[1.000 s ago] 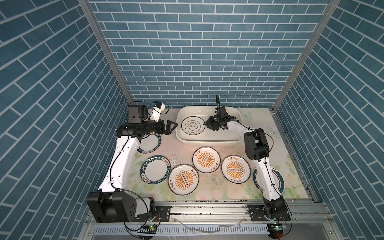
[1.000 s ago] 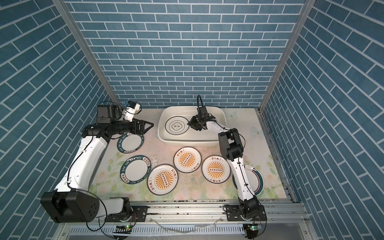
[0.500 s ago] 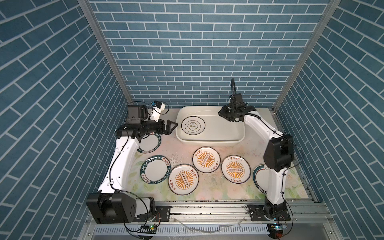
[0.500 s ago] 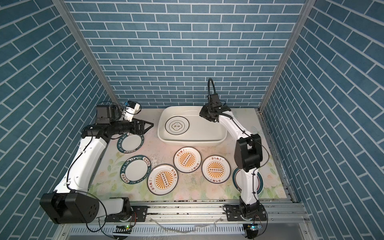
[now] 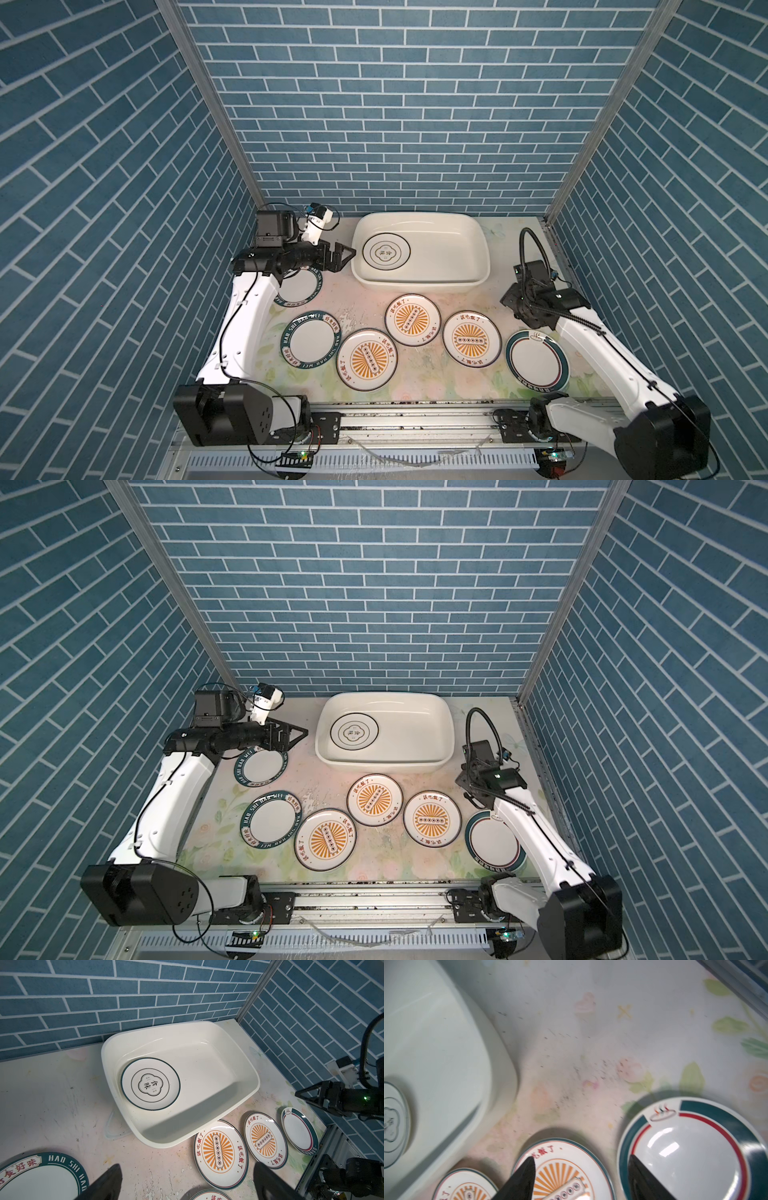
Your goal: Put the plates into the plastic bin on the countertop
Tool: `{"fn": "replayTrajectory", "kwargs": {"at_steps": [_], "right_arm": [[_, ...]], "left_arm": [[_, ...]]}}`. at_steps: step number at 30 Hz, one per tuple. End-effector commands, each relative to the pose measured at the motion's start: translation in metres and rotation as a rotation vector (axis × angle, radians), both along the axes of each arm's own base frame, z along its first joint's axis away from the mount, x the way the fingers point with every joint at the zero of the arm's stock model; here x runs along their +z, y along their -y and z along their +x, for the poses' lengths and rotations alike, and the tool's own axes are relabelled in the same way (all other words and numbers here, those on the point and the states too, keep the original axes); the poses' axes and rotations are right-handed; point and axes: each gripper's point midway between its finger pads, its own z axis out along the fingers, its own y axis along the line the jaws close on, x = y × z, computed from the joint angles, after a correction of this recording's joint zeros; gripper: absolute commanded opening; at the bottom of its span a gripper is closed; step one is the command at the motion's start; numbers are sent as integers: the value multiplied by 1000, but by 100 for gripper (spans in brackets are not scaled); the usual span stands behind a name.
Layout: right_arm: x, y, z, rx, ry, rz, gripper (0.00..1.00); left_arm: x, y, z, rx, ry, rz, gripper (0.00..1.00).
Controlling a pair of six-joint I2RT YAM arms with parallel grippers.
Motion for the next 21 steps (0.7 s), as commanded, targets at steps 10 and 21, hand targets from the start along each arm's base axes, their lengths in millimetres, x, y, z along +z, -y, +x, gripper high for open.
{"fn": "replayTrajectory", "kwargs": {"at_steps": [10,21], "right_arm": [[-25,81,-125,-497,-68,-84,99],[-52,81,-156,-696,-231,-2,99]], "left_arm": [[7,11,-10,-48,-4,5,100],[11,12,-18,-54,7,8,100]]}}
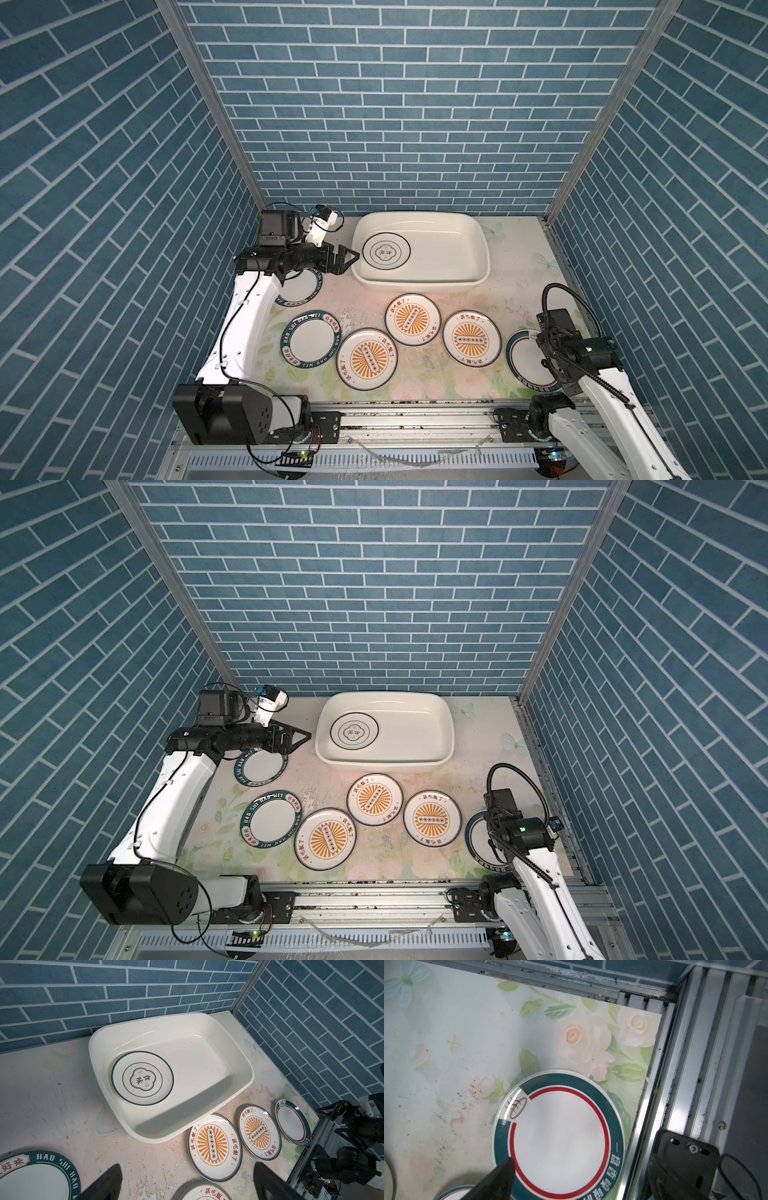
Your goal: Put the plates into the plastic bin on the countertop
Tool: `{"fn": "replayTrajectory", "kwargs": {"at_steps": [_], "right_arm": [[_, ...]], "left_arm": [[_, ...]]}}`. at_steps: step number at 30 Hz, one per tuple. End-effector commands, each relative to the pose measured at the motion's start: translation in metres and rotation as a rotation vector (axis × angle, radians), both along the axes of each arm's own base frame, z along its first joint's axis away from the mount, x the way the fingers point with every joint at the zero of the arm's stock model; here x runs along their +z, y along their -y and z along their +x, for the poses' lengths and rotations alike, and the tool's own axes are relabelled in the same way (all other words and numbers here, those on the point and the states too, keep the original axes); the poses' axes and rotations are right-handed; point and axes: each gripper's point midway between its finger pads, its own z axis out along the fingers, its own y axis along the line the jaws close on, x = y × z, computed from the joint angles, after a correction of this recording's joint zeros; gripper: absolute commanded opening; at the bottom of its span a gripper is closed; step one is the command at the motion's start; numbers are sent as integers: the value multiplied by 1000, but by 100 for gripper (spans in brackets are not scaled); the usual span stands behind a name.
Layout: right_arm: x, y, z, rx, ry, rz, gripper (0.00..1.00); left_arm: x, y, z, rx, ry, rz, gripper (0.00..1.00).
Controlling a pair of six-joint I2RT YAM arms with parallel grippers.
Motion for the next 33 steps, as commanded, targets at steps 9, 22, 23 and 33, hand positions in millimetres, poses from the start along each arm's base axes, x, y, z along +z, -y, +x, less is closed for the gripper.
{"fn": "replayTrajectory", "kwargs": {"at_steps": [9,22,23,33], "right_arm": [[-40,-20,-23,-240,-138,245,99],[-58,-11,-15,-373,-206,341,99],[-57,-9,-16,-380,-201,338,99],[-51,9,-21,-363,-269,302,99]], "left_arm": [[15,2,-17,-32,44,19,100],[15,1,-18,-36,53,42,99],[15,0,-18,-36,53,45,100],[8,0,-18,-38,40,51,100]]}}
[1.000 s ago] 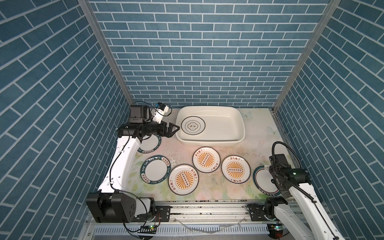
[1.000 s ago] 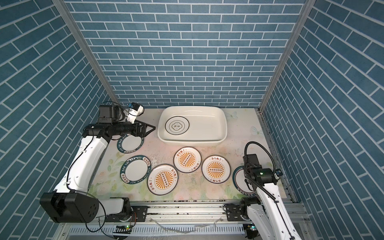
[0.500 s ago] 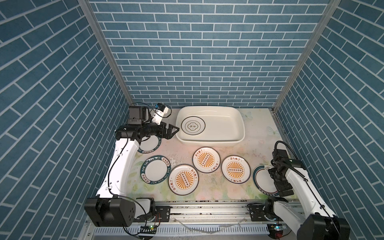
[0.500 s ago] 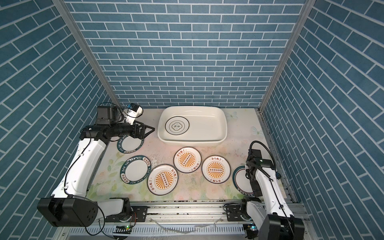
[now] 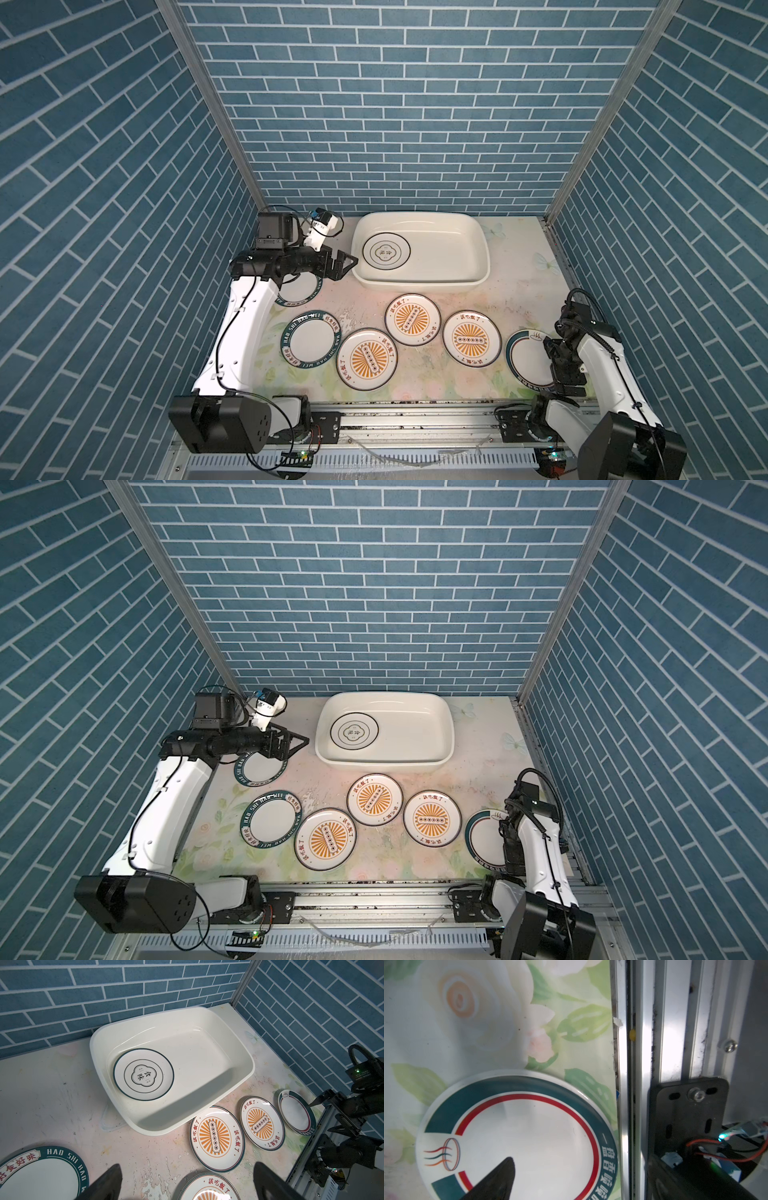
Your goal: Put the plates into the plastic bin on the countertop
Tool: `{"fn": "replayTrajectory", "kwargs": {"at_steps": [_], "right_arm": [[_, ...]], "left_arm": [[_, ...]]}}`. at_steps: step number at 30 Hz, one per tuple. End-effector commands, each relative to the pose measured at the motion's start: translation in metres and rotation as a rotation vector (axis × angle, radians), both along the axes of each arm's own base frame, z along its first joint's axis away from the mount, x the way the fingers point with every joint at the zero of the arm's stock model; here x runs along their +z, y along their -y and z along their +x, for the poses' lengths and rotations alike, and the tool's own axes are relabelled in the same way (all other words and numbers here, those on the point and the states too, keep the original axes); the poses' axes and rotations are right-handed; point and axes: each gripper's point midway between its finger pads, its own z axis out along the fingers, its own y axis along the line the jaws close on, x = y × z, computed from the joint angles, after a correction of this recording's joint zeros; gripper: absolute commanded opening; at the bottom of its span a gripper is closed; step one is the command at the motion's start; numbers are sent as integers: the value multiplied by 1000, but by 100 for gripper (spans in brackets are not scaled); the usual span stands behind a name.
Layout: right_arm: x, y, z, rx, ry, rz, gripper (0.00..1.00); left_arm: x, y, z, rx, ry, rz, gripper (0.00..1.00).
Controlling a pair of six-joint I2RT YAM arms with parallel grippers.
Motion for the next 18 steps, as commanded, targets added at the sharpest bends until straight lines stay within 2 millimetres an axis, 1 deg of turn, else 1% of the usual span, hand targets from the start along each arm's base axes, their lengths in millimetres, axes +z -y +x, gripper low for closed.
{"fn": "replayTrajectory", "kwargs": {"at_steps": [1,10,16,18], "right_arm": [[0,4,-12,30,-69,-1,99],[-8,17,-11,53,-55,-29,99],[-20,16,-5,63,1,-12,99],[-24,14,0,76,33,-1,99]], "left_arm": [[6,2,-3,-13,19,7,100],[7,1,-4,-8,20,14,100],[6,0,-5,-2,22,16,99],[7,0,-6,-1,24,18,100]]}}
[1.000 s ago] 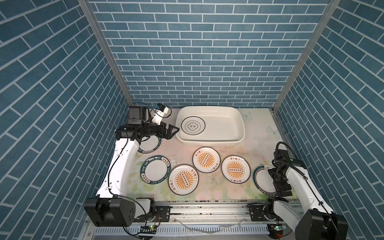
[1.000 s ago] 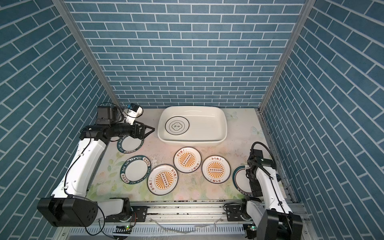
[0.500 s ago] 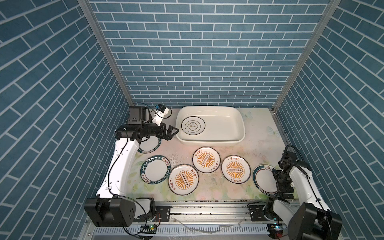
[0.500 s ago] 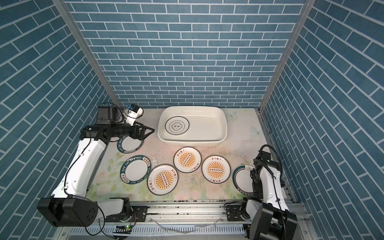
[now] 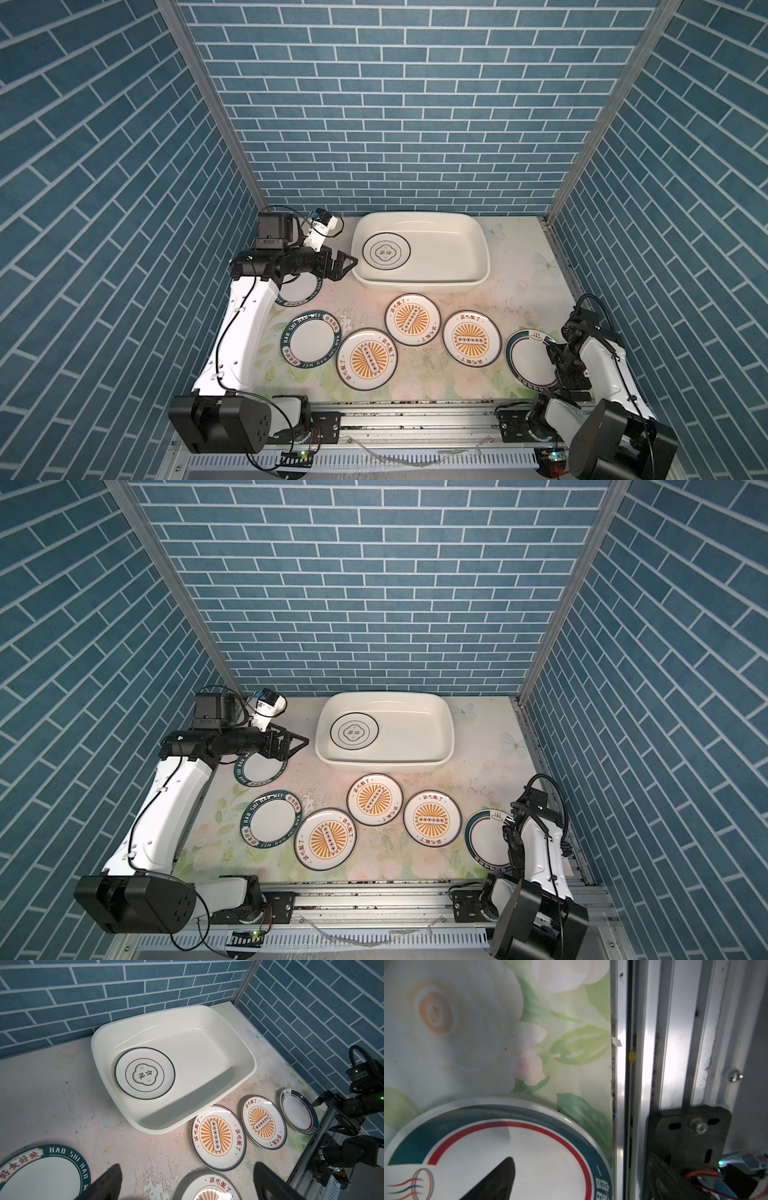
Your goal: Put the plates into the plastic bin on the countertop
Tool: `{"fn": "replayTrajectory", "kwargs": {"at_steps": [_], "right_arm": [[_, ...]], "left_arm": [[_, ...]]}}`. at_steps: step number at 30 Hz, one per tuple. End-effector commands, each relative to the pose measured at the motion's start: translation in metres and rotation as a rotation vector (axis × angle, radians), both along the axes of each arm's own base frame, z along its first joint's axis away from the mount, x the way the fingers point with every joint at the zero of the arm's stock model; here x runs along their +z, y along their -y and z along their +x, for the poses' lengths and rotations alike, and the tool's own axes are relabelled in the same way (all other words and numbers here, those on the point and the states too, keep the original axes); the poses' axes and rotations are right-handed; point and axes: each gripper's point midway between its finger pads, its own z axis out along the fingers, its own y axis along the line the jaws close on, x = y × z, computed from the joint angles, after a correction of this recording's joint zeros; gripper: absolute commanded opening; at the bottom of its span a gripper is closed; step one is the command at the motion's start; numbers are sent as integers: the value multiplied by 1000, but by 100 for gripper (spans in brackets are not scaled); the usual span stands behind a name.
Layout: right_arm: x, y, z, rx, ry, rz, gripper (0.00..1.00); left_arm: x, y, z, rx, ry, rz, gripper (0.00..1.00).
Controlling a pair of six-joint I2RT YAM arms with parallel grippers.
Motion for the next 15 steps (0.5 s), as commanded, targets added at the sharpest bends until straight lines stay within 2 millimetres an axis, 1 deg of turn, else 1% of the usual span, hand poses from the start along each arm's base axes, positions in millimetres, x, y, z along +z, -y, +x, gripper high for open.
{"fn": "replayTrajectory", "kwargs": {"at_steps": [1,5,15], "right_arm": [[-6,-2,5,26,41,12,99],[-13,-5,9,26,65,30,99],[-16,-9,25,50,144,61,99]], "left_arm": [[8,1,-6,-3,24,9,100],[7,1,-6,-2,25,10,100],[2,0,-7,4,18,8,100]]}}
